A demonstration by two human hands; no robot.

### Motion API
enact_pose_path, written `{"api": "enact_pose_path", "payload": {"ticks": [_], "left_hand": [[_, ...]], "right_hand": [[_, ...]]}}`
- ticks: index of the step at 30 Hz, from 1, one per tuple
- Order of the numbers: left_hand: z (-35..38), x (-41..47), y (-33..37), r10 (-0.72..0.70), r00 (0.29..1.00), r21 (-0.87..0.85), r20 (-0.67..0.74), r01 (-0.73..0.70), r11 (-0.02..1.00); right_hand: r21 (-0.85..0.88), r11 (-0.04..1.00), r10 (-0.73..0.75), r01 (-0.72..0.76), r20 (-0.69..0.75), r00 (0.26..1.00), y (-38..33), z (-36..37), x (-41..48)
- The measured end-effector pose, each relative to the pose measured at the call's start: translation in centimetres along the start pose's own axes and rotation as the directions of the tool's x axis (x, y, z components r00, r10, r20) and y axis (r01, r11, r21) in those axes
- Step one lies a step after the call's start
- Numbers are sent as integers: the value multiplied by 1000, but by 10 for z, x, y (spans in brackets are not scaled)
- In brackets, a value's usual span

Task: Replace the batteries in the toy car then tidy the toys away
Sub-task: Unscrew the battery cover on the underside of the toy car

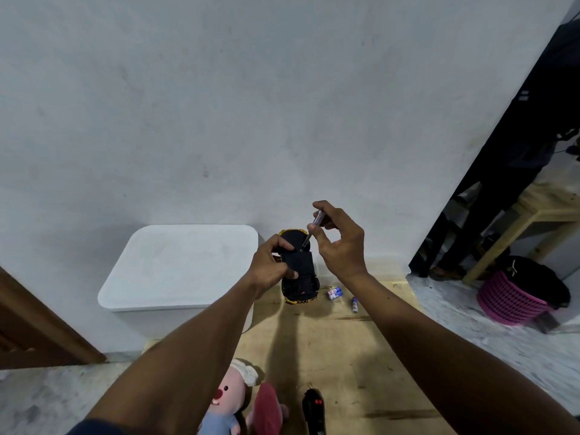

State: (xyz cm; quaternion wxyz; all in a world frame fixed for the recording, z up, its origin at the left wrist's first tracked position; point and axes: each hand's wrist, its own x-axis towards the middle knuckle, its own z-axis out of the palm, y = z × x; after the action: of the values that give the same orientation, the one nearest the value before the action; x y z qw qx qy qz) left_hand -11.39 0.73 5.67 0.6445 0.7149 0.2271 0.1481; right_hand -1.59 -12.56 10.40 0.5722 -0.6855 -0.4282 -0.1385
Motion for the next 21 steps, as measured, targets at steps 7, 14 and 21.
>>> {"api": "enact_pose_path", "payload": {"ticks": [7,14,21], "left_hand": [[2,1,0,-3,1000,-4,4,3,1000],[-1,3,1,0,1000,-9,-4,0,1000],[-2,3,1,2,1000,-14,0,-2,1000]], "right_hand": [[-15,1000,-27,27,-10,1000,0,2,5],[-4,999,33,-33,-31,999,-1,1,2],[-29,999,44,-44,-13,999,-3,-2,-1]]}}
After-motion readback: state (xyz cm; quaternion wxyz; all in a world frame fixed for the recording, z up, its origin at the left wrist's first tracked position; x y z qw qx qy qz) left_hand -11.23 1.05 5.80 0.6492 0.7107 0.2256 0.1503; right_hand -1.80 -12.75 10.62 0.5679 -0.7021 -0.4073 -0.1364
